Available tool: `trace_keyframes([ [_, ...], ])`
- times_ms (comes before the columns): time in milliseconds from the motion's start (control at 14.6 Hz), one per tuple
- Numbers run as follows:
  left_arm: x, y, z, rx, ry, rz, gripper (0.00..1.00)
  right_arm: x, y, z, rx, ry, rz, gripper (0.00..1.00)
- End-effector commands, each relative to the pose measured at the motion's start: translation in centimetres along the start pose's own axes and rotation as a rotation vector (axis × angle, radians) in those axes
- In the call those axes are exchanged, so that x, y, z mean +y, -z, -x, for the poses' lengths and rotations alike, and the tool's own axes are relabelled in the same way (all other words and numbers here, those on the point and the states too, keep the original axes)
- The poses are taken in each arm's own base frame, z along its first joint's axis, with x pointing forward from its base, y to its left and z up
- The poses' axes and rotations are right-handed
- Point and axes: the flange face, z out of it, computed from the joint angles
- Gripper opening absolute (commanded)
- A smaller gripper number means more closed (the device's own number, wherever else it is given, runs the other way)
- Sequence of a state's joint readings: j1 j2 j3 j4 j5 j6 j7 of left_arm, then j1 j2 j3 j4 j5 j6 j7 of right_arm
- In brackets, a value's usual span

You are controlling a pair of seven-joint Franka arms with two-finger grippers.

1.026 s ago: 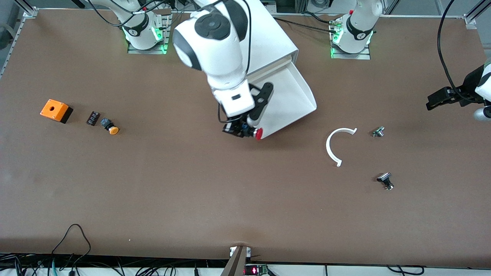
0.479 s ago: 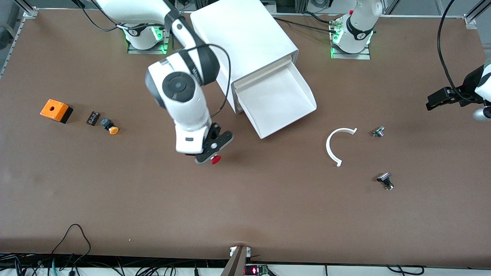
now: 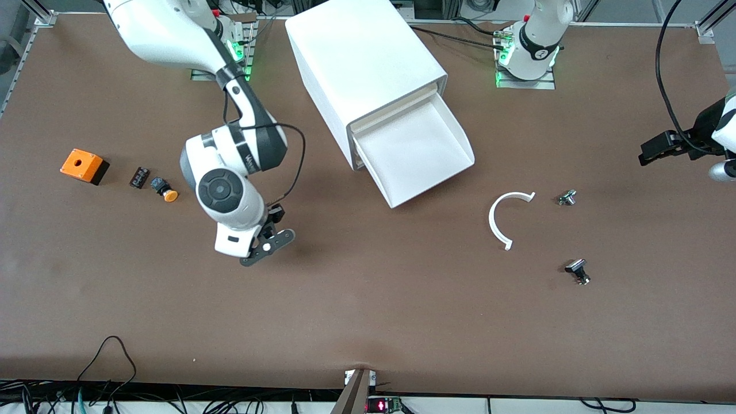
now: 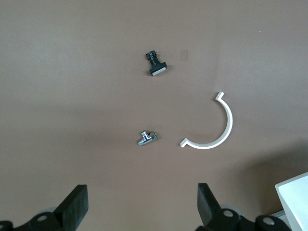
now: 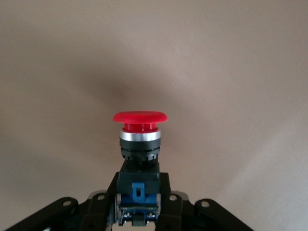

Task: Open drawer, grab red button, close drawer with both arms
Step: 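Carry the red button beside the yellow button and release it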

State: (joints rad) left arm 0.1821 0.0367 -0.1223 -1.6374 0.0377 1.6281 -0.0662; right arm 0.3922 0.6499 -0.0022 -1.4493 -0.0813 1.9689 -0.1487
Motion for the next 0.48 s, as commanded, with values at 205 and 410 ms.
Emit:
trace_keyframes([
  [205, 1.2, 1.0, 0.0, 0.004, -0.022, 0.013, 1.00, 2.0, -4.6, 4.8, -0.029, 0.032, -0.021, 0.18],
  [410, 1.3, 0.9, -0.1, 0.005, -0.028, 0.010, 1.00, 2.6, -6.9, 7.3, 0.019, 0.057, -0.018, 0.18],
])
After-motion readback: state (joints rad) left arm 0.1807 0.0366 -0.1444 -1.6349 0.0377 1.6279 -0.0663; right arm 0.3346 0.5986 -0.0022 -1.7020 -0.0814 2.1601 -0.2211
